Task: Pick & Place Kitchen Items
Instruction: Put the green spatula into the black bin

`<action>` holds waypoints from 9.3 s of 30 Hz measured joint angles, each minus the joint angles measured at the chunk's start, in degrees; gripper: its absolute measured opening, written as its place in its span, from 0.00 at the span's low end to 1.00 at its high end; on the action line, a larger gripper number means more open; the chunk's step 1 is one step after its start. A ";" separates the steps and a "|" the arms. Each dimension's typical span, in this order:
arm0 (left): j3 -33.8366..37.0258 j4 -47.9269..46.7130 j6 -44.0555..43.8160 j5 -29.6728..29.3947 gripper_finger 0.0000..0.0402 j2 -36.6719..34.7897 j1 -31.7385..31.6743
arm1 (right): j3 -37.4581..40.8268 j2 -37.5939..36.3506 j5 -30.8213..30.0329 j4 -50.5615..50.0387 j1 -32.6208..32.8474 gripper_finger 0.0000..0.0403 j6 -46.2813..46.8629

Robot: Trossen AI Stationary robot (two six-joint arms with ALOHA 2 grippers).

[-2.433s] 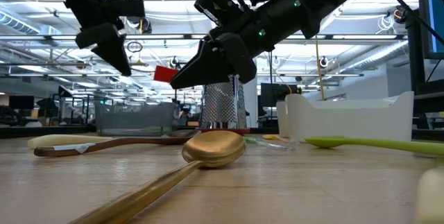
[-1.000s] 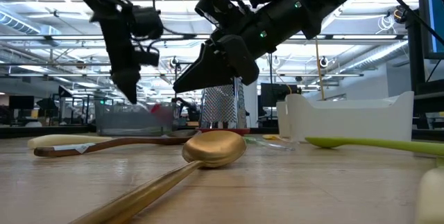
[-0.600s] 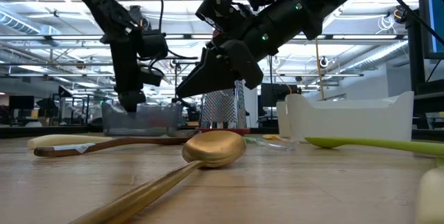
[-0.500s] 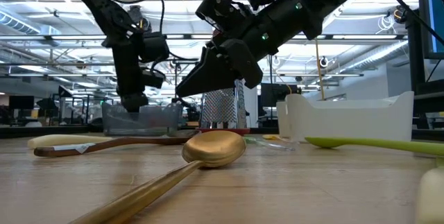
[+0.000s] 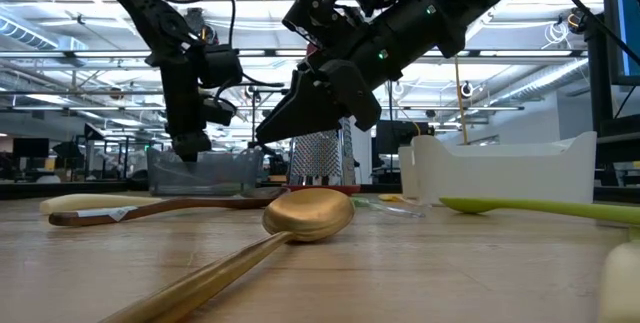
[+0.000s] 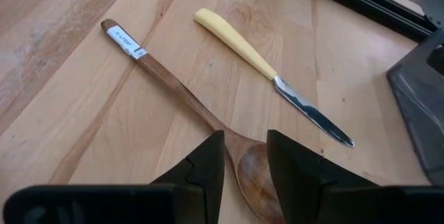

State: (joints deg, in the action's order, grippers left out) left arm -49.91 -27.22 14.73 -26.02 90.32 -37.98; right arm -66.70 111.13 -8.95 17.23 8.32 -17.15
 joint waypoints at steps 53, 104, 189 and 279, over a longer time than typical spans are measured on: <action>-0.15 -5.19 -20.43 10.97 0.21 -20.20 14.27 | -0.55 -7.82 -8.67 -19.54 -7.36 0.44 35.99; -0.15 -5.65 -18.30 10.91 0.21 -20.17 14.30 | -25.78 -9.71 -2.77 -30.26 -1.69 0.48 20.64; -0.15 -2.69 -18.35 10.97 0.21 -20.17 14.86 | -1.16 -5.84 9.10 -46.71 -10.56 0.54 -0.22; -0.15 -2.48 -18.50 10.95 0.21 -20.18 14.86 | 4.20 -2.24 16.34 -36.23 -17.94 0.48 -30.11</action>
State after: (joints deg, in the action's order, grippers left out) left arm -50.06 -29.69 -3.77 -15.07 70.14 -23.11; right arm -62.50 108.89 7.39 -19.00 -9.63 -47.25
